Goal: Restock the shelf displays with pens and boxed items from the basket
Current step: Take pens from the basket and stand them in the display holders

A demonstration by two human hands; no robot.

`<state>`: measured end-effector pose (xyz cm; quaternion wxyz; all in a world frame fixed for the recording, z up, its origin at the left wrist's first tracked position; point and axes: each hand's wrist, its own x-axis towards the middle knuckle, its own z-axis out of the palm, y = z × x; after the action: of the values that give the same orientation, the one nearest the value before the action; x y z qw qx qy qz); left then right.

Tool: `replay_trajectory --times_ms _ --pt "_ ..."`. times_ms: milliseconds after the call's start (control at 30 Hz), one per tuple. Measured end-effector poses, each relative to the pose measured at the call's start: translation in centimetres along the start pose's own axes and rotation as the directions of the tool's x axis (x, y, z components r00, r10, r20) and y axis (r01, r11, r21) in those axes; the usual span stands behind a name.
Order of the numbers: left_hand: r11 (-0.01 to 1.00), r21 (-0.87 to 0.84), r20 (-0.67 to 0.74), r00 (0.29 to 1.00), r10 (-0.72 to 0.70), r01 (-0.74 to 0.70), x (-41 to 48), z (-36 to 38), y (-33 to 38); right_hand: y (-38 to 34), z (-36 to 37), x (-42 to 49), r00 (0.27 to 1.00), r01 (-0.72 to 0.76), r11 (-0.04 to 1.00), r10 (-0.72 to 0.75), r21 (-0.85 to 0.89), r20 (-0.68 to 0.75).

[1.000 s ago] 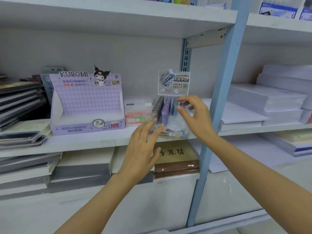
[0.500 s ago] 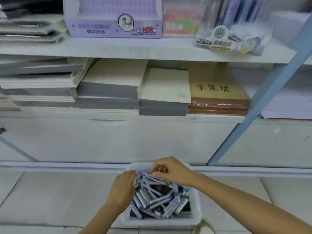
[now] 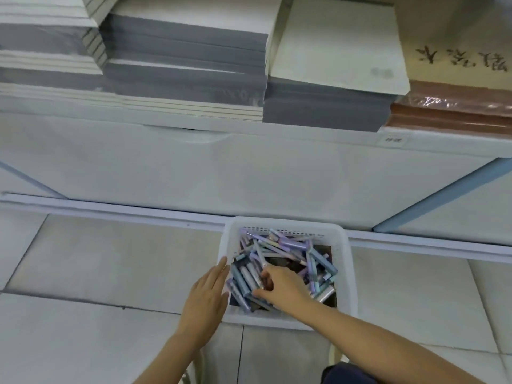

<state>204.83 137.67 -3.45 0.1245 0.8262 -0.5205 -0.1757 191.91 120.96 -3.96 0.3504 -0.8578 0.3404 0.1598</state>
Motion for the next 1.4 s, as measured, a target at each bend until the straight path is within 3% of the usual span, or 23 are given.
replay_trajectory --times_ms 233,433,600,733,800,867,933,1033,1233,1400 --pt "0.997 -0.062 -0.032 0.999 -0.038 0.036 0.1 0.3 0.2 0.2 -0.2 0.1 0.996 -0.054 0.997 0.051 0.049 0.072" --pt "0.994 -0.077 0.038 0.996 -0.075 0.077 0.0 -0.2 0.6 -0.2 0.1 -0.6 0.983 -0.037 0.999 0.030 0.033 0.182" --pt "0.989 -0.076 0.088 0.989 -0.121 0.128 0.1 -0.7 1.6 0.5 0.1 -1.1 0.989 -0.073 0.983 0.049 0.169 0.142" --pt "0.969 -0.188 -0.149 0.971 -0.187 0.158 0.1 -1.3 2.3 0.7 -0.5 -1.9 0.996 -0.087 0.941 0.082 0.327 0.030" --pt "0.898 -0.382 -0.149 0.944 -0.295 0.220 0.3 -1.9 3.0 0.4 -0.6 -2.6 0.998 -0.058 0.896 0.052 0.440 0.025" --pt "0.764 -0.547 0.058 0.926 -0.374 0.343 0.7 -2.0 3.8 -0.2 -0.5 -3.4 0.999 -0.018 0.849 -0.007 0.528 0.046" --pt "0.580 -0.698 0.201 0.892 -0.405 0.420 1.0 -1.8 4.5 -1.1 -0.3 -3.9 0.996 0.013 0.824 -0.060 0.567 0.064" --pt "0.283 -0.857 0.273 0.845 -0.459 0.430 1.0 -1.7 5.0 -2.3 -0.1 -3.9 0.992 0.028 0.795 -0.095 0.605 0.079" --pt "0.174 -0.889 0.269 0.789 -0.552 0.424 1.5 -1.8 4.3 -2.3 -0.1 -2.9 0.998 0.048 0.795 -0.022 0.605 -0.051" --pt "0.156 -0.883 0.252 0.727 -0.639 0.443 1.4 -1.8 3.5 -0.3 1.0 -2.1 0.990 -0.009 0.932 0.061 0.363 -0.131"
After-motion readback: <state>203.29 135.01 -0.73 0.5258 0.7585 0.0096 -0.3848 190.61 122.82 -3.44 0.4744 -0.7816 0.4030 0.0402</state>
